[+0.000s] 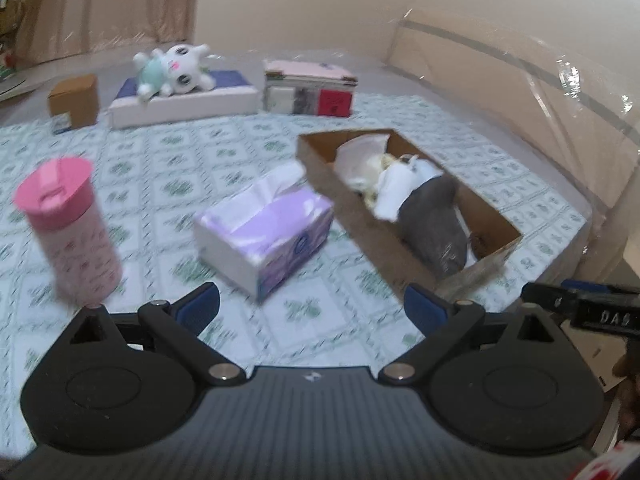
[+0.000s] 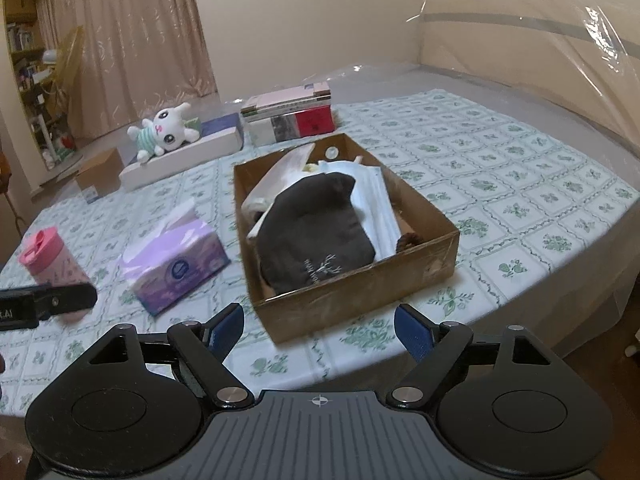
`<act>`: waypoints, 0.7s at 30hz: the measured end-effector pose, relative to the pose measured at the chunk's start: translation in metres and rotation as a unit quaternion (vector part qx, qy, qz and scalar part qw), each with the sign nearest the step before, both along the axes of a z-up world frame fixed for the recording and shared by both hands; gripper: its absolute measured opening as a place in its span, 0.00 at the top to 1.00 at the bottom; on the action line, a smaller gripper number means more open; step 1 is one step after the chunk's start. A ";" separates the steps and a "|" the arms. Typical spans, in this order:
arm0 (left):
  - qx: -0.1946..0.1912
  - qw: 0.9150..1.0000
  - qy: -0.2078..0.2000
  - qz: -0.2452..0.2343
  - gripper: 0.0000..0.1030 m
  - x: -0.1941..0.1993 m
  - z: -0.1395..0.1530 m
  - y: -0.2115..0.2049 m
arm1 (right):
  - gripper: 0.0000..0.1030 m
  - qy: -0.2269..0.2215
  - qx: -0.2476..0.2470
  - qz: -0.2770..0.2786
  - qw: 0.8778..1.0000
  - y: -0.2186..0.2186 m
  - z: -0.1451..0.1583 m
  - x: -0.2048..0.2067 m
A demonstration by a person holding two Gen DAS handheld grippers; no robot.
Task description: Organize soft objects
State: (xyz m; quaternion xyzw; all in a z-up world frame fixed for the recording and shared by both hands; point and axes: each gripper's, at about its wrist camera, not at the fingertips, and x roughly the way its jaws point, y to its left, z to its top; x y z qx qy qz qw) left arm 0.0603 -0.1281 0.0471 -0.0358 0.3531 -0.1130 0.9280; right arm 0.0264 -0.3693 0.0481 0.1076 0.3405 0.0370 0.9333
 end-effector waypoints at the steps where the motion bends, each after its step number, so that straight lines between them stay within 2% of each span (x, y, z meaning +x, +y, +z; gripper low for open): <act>1: 0.001 1.000 0.004 0.004 0.05 -0.003 -0.001 0.002 | 0.20 0.002 -0.004 0.002 1.000 0.004 0.001 -0.001; 12: 0.008 0.999 0.016 0.034 0.05 -0.039 -0.006 0.009 | 0.20 0.015 -0.034 0.023 0.999 0.028 0.004 -0.009; 21: 0.010 0.998 0.020 0.058 0.05 -0.041 -0.008 0.009 | 0.20 0.022 -0.036 0.042 0.998 0.037 0.000 -0.008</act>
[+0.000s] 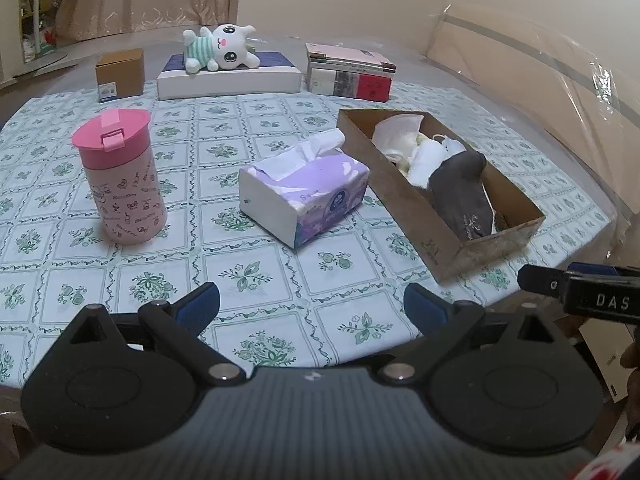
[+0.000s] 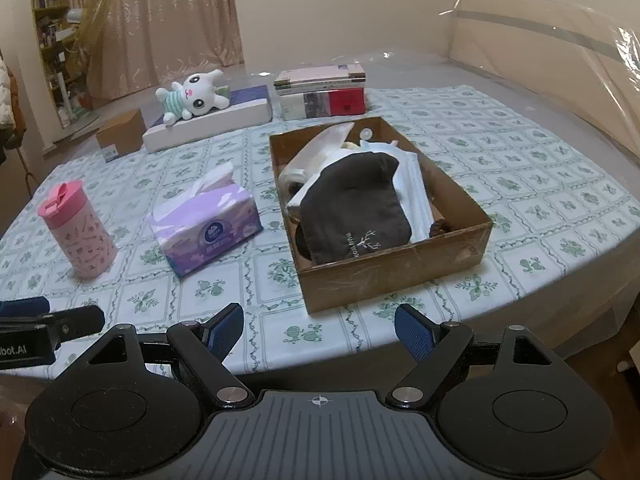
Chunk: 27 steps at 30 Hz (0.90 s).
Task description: Organize soft objects
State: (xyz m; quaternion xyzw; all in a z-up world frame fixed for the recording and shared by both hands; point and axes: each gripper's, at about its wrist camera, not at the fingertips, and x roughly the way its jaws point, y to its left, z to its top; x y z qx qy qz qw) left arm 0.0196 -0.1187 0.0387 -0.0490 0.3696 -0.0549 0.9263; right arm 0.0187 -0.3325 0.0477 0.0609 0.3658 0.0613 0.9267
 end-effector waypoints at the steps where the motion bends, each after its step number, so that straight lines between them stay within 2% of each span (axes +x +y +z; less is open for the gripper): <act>1: 0.000 1.000 0.001 0.001 0.05 0.001 0.000 0.000 | 0.20 0.000 0.001 0.001 1.000 0.000 0.000 0.001; 11: -0.001 1.000 0.001 0.017 0.05 0.003 -0.001 0.002 | 0.20 -0.009 0.004 0.003 1.000 0.000 0.002 0.005; 27: -0.001 1.000 -0.001 0.016 0.05 0.003 -0.001 0.002 | 0.20 -0.012 0.006 0.006 1.000 0.003 0.004 0.008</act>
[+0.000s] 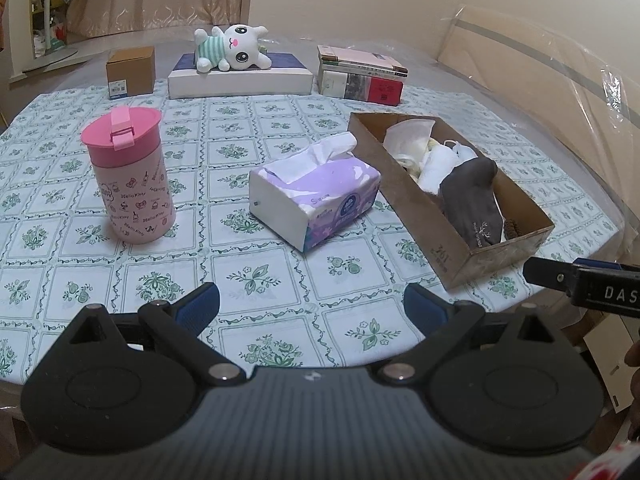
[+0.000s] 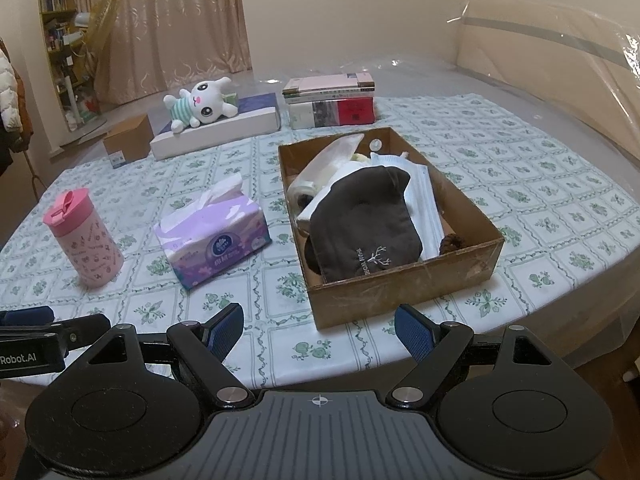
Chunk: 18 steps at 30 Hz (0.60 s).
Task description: Organize soft objects
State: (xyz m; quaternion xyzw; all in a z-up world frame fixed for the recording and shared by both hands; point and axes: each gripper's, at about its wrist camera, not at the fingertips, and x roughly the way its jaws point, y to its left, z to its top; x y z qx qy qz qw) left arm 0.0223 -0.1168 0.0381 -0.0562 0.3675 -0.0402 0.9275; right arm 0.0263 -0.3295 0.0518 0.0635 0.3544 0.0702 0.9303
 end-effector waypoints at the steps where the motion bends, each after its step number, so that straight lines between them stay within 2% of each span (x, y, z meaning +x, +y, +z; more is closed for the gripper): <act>1: 0.000 1.000 0.000 -0.001 0.05 0.000 0.000 0.000 | 0.20 0.000 0.000 0.000 1.000 0.000 0.000 0.000; 18: -0.001 1.000 0.001 -0.003 0.05 -0.001 0.001 -0.003 | 0.20 -0.001 0.002 -0.002 1.000 -0.001 0.001 0.001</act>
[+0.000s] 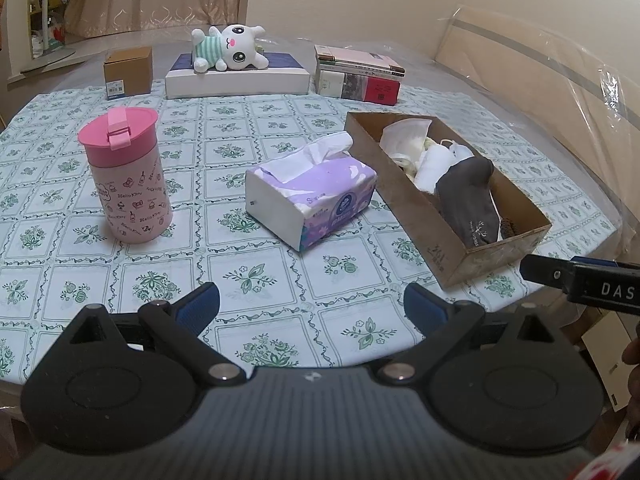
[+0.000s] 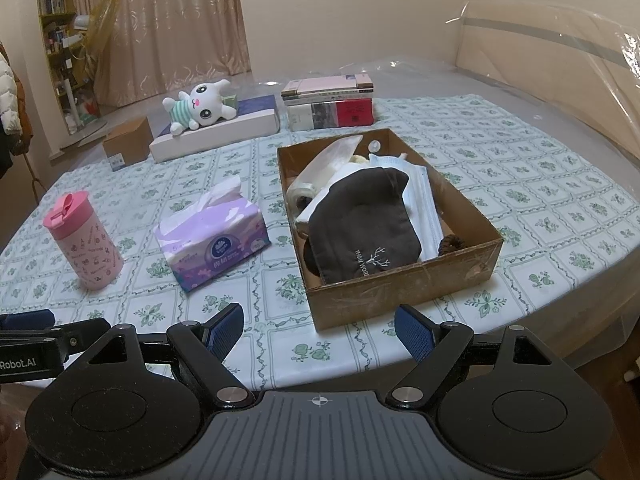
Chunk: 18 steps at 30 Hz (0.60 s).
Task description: Organize soft objects
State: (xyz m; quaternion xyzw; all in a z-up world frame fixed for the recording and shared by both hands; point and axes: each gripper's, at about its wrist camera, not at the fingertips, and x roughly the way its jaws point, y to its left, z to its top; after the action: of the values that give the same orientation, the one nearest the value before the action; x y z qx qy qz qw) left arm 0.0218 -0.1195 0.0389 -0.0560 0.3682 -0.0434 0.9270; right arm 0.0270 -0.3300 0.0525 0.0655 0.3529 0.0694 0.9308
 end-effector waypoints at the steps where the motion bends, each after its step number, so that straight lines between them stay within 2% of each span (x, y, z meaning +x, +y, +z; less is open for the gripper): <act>1: 0.000 1.000 0.000 -0.001 0.05 0.000 0.000 0.000 | 0.20 0.000 0.000 0.000 1.000 0.000 0.000 0.000; 18: 0.001 1.000 -0.003 -0.001 0.05 -0.001 0.001 -0.001 | 0.20 0.000 0.001 0.000 1.000 0.000 0.000 0.000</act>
State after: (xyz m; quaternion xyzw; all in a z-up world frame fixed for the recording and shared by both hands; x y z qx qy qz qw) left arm 0.0208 -0.1208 0.0404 -0.0545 0.3658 -0.0444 0.9280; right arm 0.0266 -0.3305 0.0524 0.0661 0.3527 0.0693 0.9308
